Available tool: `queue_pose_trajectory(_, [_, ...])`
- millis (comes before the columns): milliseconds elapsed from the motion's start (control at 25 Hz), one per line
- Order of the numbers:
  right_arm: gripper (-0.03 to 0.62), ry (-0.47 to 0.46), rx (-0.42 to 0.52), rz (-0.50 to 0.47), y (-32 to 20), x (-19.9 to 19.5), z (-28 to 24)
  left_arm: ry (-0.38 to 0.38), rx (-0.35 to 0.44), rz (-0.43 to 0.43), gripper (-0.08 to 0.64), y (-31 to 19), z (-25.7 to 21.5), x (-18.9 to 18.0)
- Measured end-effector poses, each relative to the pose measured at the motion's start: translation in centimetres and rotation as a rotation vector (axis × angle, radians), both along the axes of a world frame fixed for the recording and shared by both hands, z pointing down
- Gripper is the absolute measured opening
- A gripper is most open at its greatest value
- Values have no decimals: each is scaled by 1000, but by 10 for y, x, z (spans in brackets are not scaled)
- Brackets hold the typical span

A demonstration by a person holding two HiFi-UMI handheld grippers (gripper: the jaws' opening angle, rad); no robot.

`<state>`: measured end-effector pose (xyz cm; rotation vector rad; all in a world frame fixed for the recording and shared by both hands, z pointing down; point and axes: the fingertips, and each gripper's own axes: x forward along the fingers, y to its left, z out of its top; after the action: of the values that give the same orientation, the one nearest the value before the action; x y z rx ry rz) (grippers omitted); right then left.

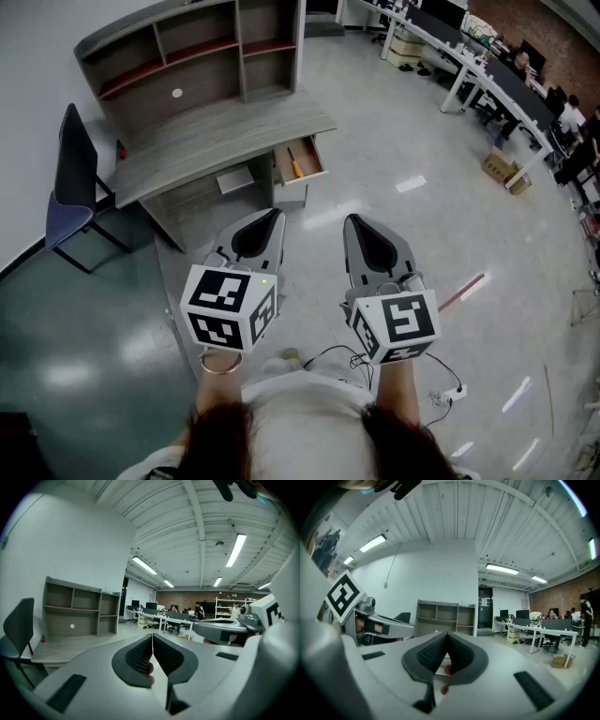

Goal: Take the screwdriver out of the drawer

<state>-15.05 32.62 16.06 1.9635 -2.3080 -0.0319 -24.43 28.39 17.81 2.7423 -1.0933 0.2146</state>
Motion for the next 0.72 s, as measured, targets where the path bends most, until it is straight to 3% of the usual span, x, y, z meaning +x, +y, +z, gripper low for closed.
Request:
queue_pose_trajectory(400, [26, -37, 21, 22, -29, 9, 1, 14, -23, 12, 18, -29, 11, 3])
queue_pose_trajectory(720, [26, -67, 24, -10, -69, 36, 11, -9, -24, -17, 18, -72, 21, 25])
